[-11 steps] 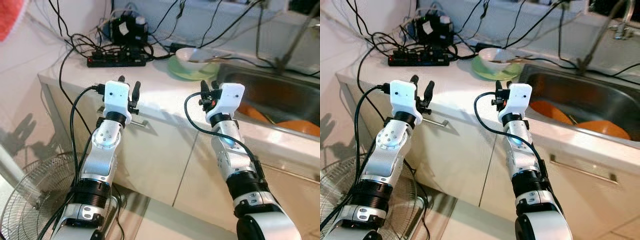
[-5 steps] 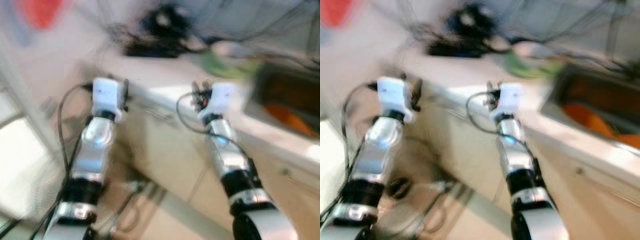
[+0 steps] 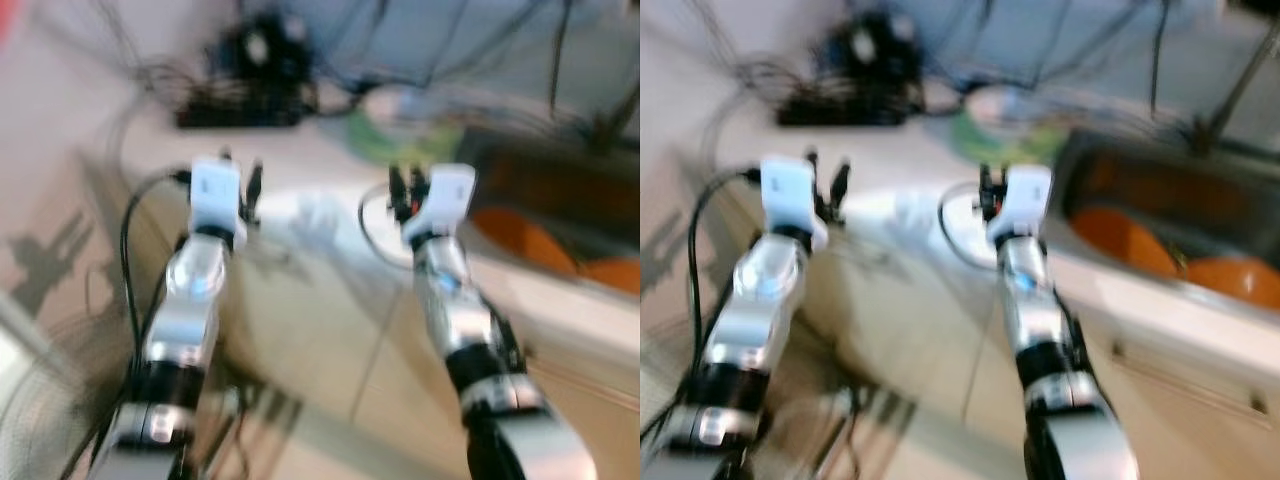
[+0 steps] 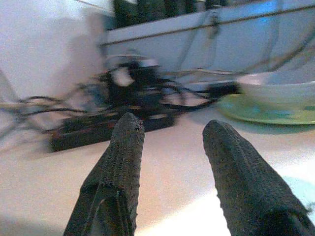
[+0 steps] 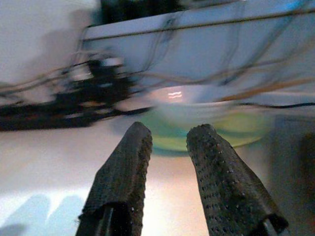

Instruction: Kitchen organization

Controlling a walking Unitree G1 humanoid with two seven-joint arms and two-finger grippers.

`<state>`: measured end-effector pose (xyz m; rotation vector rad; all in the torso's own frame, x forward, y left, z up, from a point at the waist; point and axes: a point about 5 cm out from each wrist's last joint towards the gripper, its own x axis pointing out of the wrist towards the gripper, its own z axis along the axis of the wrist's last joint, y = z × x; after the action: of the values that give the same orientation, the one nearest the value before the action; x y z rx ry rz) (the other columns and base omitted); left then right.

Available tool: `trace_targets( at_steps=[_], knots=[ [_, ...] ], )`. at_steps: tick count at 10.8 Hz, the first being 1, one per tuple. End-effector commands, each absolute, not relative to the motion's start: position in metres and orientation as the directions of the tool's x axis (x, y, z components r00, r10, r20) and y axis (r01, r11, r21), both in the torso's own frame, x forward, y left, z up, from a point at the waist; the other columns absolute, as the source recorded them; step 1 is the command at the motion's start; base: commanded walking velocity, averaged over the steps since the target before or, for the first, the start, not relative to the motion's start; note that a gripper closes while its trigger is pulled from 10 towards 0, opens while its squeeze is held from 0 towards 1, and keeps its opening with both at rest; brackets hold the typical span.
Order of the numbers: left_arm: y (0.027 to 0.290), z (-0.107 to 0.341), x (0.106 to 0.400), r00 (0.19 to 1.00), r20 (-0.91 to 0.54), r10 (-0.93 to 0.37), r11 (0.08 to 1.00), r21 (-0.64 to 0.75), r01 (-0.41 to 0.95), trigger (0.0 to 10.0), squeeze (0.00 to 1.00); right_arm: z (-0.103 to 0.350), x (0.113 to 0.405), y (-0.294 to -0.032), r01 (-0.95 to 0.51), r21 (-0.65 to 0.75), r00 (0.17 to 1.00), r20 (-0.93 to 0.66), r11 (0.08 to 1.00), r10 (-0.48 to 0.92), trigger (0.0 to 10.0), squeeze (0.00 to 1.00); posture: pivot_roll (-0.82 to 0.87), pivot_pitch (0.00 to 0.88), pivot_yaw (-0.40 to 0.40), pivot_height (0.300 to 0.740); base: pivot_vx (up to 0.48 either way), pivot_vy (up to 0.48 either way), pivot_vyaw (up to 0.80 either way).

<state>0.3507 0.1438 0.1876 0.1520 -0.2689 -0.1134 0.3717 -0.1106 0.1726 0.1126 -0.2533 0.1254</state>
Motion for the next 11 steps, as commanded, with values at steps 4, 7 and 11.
trace_targets(
  at_steps=[4, 7, 11],
  knots=[
    [0.1277, 0.1918, 0.3494, 0.943, 0.269, -0.194, 0.977, 0.141, 0.160, 10.0, 0.00, 0.1684, 0.3719, -0.1254, -0.096, 0.096, 0.968, 0.242, 0.991, 0.070, 10.0, 0.00, 0.22, 0.029, -0.046, 0.740, 0.000, 0.000, -0.13],
    [0.1301, 0.1944, 0.3506, 0.945, 0.275, -0.180, 0.981, 0.122, 0.151, 10.0, 0.00, 0.1674, 0.3727, -0.1223, -0.107, 0.108, 0.971, 0.227, 0.988, 0.080, 10.0, 0.00, 0.22, 0.021, -0.045, 0.740, 0.000, 0.000, -0.75],
    [0.1312, 0.1955, 0.3515, 0.946, 0.275, -0.171, 0.982, 0.126, 0.141, 10.0, 0.00, 0.1691, 0.3721, -0.1207, -0.114, 0.094, 0.966, 0.244, 0.989, 0.088, 10.0, 0.00, 0.22, 0.018, -0.049, 0.740, 0.000, 0.000, -0.20]
  ],
)
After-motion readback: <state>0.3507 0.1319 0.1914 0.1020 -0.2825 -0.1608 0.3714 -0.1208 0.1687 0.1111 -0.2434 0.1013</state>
